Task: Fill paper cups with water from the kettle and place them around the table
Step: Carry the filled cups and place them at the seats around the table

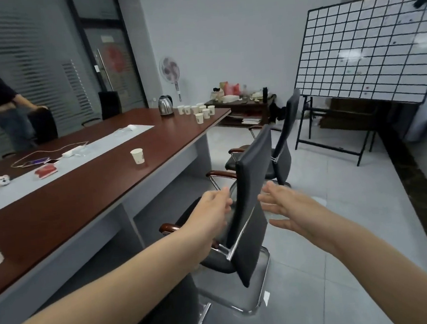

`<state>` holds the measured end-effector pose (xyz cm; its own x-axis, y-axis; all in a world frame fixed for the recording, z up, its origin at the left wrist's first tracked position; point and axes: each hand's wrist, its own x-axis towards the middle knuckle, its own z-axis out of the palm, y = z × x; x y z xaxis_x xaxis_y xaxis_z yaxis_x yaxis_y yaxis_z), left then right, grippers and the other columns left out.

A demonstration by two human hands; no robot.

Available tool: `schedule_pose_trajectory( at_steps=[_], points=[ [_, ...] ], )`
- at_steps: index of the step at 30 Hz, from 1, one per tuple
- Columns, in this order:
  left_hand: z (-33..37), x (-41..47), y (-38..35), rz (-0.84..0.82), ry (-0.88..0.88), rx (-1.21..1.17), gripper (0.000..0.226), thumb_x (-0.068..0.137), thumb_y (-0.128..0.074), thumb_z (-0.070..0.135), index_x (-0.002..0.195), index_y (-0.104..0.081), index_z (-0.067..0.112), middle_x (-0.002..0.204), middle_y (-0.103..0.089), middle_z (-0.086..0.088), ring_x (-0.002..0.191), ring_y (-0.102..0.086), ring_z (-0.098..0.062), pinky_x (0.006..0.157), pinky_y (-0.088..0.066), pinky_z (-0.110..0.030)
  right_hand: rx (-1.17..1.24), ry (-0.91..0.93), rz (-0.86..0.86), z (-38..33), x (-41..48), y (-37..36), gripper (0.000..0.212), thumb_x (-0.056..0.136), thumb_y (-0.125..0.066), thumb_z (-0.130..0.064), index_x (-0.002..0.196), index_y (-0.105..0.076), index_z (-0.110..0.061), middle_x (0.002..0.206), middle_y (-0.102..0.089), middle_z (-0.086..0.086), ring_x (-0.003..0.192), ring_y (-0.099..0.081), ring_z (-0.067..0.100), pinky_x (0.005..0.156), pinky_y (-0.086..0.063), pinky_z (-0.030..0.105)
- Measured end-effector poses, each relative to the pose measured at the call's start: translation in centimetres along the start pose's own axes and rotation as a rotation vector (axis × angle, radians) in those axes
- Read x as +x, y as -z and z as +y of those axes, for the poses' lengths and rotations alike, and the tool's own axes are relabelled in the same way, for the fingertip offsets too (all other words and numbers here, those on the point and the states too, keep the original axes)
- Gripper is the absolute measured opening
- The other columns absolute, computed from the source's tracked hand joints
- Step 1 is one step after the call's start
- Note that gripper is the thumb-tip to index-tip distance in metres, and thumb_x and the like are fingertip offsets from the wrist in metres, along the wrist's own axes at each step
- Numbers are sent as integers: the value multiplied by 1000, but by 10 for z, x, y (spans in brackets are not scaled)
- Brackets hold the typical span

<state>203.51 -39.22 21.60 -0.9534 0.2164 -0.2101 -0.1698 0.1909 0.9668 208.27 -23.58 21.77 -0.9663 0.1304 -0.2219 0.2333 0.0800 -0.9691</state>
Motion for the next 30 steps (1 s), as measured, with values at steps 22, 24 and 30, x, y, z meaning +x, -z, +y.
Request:
schedule_pose_trajectory(
  at_steps=[22, 24, 30],
  points=[
    [99, 307, -357, 95, 26, -228, 17, 99, -41, 31, 97, -56, 25, 104, -60, 6, 101, -54, -10, 94, -43, -35, -92, 17, -20, -10, 275, 386, 32, 98, -37, -49, 124, -43, -30, 129, -50, -6, 121, -50, 11, 99, -45, 32],
    [110, 335, -387, 114, 34, -231, 19, 94, -44, 30, 79, -55, 27, 92, -57, 6, 91, -51, -14, 85, -43, -35, -98, 15, -19, -16, 300, 420, 37, 98, -38, -48, 129, -44, -28, 132, -50, -6, 121, -49, 11, 99, -45, 30],
    [133, 426, -453, 143, 52, -230, 24, 94, -38, 17, 73, -43, 27, 78, -43, 7, 72, -41, -9, 69, -38, -26, -110, 24, 2, -18, 390, 502, 58, 98, -40, -46, 149, -27, -21, 143, -44, -4, 120, -48, 10, 99, -44, 30]
  ],
)
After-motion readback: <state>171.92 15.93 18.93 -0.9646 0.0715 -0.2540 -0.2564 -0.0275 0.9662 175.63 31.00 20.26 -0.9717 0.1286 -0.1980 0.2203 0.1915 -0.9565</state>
